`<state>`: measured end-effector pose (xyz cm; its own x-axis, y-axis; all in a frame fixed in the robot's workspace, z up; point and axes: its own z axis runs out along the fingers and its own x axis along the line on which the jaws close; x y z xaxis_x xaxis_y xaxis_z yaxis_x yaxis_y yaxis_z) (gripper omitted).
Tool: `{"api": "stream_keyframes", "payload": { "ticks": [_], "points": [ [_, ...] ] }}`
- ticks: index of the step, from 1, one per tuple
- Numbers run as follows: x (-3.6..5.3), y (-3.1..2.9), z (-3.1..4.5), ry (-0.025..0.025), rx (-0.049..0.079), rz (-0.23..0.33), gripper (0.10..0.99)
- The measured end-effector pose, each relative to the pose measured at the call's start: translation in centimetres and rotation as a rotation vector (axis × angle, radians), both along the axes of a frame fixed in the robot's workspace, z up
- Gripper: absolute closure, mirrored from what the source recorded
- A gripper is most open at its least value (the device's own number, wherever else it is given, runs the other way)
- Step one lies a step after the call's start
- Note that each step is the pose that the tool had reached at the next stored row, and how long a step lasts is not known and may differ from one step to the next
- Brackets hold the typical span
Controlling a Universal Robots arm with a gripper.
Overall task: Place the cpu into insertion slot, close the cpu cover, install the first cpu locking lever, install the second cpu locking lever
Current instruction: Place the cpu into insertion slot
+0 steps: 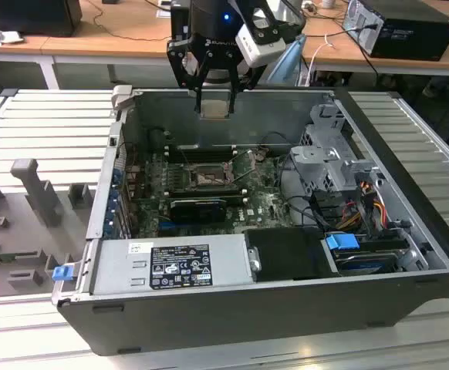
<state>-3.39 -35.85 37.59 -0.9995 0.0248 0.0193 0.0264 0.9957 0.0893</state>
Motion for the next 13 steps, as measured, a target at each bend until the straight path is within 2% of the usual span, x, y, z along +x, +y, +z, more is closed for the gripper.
{"api": "stream_keyframes", "payload": {
  "ticks": [13],
  "points": [
    [0.03,0.0,-0.05,0.0001,0.0,-0.064,0.557]
  ]
}}
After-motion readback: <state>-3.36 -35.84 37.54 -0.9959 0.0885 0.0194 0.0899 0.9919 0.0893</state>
